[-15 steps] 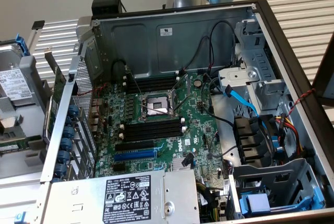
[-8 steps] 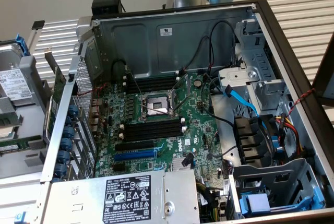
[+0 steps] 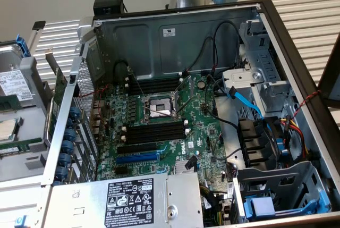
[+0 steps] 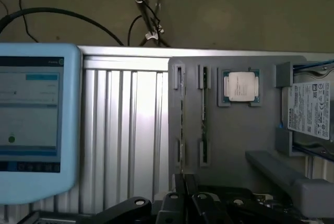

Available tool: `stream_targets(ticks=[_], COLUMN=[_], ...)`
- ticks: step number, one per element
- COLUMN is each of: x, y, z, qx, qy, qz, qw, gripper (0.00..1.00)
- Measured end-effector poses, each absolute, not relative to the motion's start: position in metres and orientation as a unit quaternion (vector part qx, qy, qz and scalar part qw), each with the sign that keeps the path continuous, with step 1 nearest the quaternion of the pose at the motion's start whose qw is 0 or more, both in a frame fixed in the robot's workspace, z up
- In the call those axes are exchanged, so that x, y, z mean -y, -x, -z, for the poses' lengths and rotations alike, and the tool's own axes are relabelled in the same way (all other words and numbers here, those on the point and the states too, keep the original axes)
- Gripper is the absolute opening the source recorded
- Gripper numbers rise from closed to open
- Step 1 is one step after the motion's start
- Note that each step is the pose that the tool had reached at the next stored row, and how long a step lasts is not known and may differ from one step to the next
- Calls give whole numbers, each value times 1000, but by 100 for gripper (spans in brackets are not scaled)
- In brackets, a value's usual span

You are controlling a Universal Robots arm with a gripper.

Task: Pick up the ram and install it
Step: 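Pick up the ram and move it above insertion slot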

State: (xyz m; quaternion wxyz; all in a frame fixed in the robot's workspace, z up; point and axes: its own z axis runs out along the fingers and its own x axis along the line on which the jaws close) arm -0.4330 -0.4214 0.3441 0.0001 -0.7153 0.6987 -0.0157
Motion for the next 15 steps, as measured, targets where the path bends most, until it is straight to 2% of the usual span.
stream_targets(ticks=[15], x=[421], y=[384], z=[-405], qx=[-699], qy=[715], qz=[15], qw=[0], gripper=[12])
